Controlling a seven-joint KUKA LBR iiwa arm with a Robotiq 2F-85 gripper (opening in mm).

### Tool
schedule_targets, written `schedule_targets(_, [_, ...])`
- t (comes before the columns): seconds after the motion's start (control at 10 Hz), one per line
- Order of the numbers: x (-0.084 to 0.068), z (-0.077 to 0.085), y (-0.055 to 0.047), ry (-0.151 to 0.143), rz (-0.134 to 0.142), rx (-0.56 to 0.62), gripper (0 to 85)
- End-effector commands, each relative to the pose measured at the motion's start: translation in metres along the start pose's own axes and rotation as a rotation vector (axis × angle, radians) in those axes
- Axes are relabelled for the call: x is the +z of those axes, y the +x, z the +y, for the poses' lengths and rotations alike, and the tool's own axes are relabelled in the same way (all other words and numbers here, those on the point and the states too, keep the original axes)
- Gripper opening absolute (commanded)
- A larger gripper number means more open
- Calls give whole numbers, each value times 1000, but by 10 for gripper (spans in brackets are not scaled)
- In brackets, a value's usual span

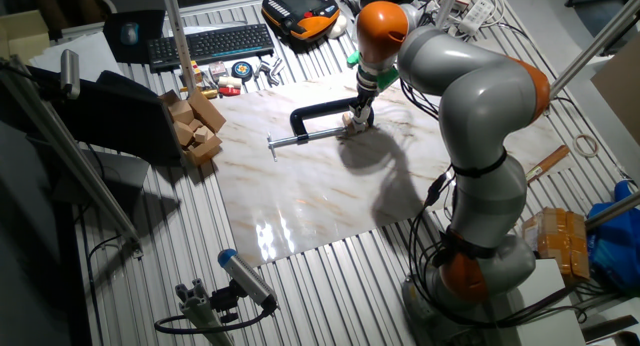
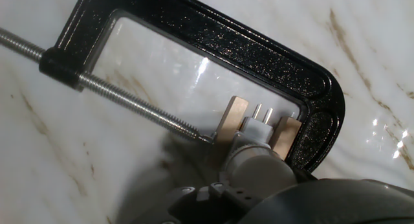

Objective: Take out the light bulb by rotating it

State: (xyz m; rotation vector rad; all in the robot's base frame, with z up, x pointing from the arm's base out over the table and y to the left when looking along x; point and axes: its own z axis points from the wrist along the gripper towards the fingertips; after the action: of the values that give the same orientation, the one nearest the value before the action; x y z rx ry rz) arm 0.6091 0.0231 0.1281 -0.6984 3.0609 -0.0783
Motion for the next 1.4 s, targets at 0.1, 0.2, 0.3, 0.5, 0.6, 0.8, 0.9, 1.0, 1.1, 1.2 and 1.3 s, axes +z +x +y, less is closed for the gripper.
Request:
schedule_targets(0.1, [0,0,0,-2,-5,0,340])
schedule_targets(0.2, [0,0,0,-2,-5,0,340])
schedule_targets(0.3, [0,0,0,-2,-5,0,340])
schedule_targets(0.5, [0,0,0,1,-11,0,510])
schedule_targets(0.6, [0,0,0,2,-13,0,510])
schedule_targets(0.8, [0,1,0,1,-18,0,510])
schedule_targets(0.9, [0,0,-1,-2,-19,0,510])
schedule_targets(1.0, [-2,0,-1,2,-17,18,510])
schedule_targets(1.1, [-4,0,-2,8,-17,49,510])
schedule_targets(1.2, [-6,0,-3,13,-17,109,510])
schedule_targets(1.3, [-7,0,-3,7,-13,190,510])
